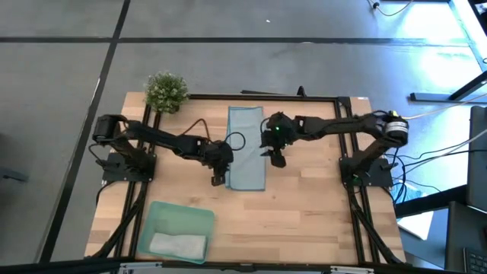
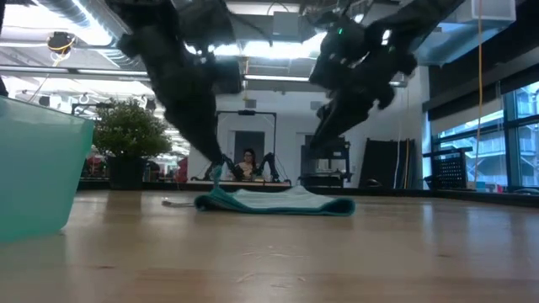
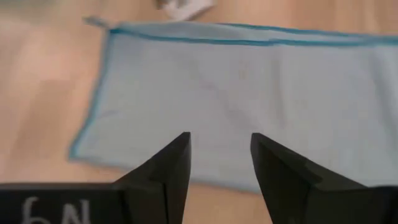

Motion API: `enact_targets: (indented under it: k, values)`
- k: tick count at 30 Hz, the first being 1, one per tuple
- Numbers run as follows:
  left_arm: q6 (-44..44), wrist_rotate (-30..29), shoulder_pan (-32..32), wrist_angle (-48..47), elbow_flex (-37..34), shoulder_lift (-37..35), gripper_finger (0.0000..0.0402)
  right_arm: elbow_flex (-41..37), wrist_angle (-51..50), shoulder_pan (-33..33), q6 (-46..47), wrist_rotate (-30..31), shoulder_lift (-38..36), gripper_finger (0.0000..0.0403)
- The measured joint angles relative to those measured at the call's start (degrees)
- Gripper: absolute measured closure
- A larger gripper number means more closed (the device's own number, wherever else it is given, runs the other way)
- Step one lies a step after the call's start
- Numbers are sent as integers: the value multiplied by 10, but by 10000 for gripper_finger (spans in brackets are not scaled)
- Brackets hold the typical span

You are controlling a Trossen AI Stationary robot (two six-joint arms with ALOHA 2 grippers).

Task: Roll microfiber towels into tight, uniform cylinder then place into a basket
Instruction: Roll the blue microfiber cloth

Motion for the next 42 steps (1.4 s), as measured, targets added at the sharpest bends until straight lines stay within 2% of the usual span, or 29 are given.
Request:
enact_targets:
  k: [2, 7, 14, 20, 28, 32, 38, 42]
  values:
    - [-1, -10, 0, -1, 0, -24, 326, 0, -23, 28, -25, -9, -15, 234]
    - [-3, -30, 0, -8, 0, -78, 330, 0, -47, 107, -104, -100, -12, 234]
    - [-5, -40, 0, -10, 1, -133, 330, 0, -31, 176, -138, -4, 50, 234]
    - [-9, -40, 0, -19, 1, -147, 330, 0, 7, 193, -149, 21, 107, 234]
    - [-25, -40, 0, -25, 1, -147, 331, 2, 33, 195, -148, 54, 146, 240]
    - [-36, -40, 0, -29, 1, -147, 331, 2, 32, 195, -147, 57, 146, 278]
    - [-37, -40, 0, -29, 1, -147, 331, 2, 32, 187, -91, 65, 143, 386]
    - [-37, -40, 0, -29, 1, -147, 331, 6, 15, 176, -84, 59, 128, 385]
